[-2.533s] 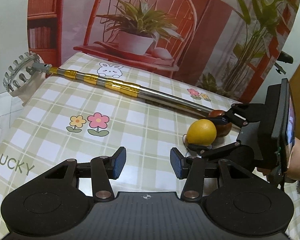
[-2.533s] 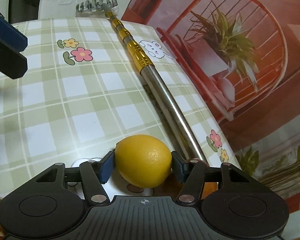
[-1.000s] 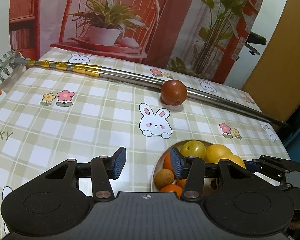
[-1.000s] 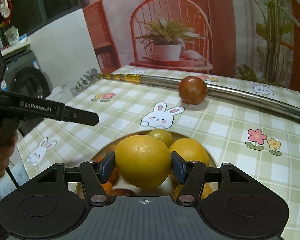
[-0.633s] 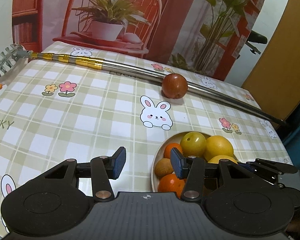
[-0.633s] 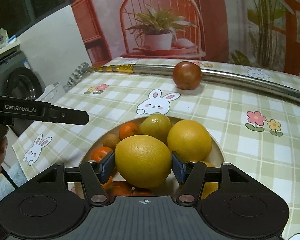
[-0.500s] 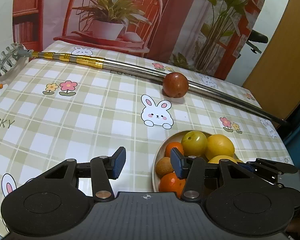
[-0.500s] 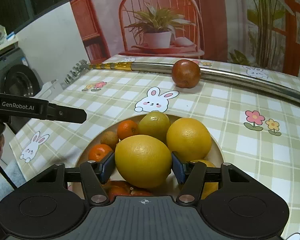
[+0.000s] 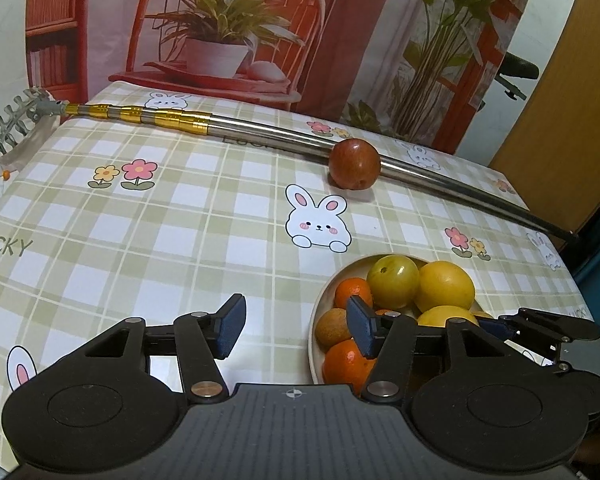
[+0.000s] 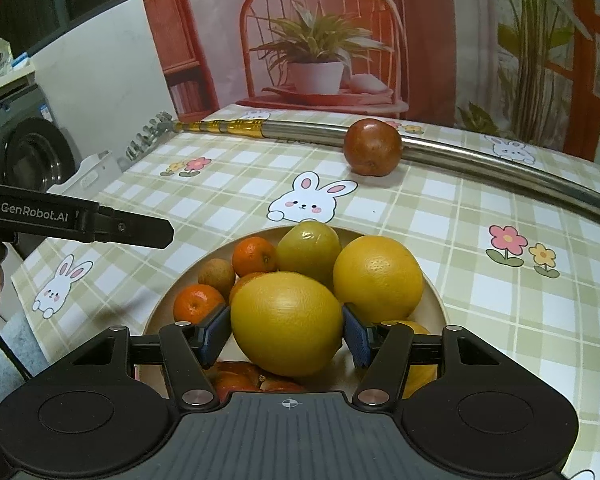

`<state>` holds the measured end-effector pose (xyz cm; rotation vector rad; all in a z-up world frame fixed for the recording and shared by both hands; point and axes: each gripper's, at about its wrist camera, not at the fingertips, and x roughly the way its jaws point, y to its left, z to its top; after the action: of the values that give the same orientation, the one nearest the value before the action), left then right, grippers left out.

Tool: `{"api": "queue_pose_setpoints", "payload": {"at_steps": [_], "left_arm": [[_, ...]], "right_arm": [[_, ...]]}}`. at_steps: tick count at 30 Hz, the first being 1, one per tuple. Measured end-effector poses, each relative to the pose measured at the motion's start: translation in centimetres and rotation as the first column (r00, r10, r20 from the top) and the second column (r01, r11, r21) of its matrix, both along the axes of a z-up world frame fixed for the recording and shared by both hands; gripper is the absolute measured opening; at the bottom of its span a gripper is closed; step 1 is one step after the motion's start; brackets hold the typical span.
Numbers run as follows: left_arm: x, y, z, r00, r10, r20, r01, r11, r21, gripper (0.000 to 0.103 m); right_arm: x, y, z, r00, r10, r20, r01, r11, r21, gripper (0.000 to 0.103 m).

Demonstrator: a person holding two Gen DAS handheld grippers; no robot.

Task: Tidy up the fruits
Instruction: 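Lower the lemon onto the plate with the right tool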

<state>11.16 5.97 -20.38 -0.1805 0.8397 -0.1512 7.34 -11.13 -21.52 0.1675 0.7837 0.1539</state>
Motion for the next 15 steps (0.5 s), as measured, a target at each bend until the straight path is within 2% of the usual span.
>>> {"api": "queue_pose_setpoints", "payload": {"at_steps": [6,15], "left_arm": [[-0.1,0.0,0.0,1.000,0.006,0.003,-0.006,1.000,0.010,0.064],[-0.1,0.0,0.0,1.000,0.017,0.015,-0.017,0.999,0.027,0.065]], "right_arm": [[-0.1,-0.5,0.3,1.000,-0.012,0.011,0.011,1.000,0.016,0.055],[-0.4,-1.7,1.8,0.996,-0.037,0.081,0.036,0.999,0.011,0.055]]}}
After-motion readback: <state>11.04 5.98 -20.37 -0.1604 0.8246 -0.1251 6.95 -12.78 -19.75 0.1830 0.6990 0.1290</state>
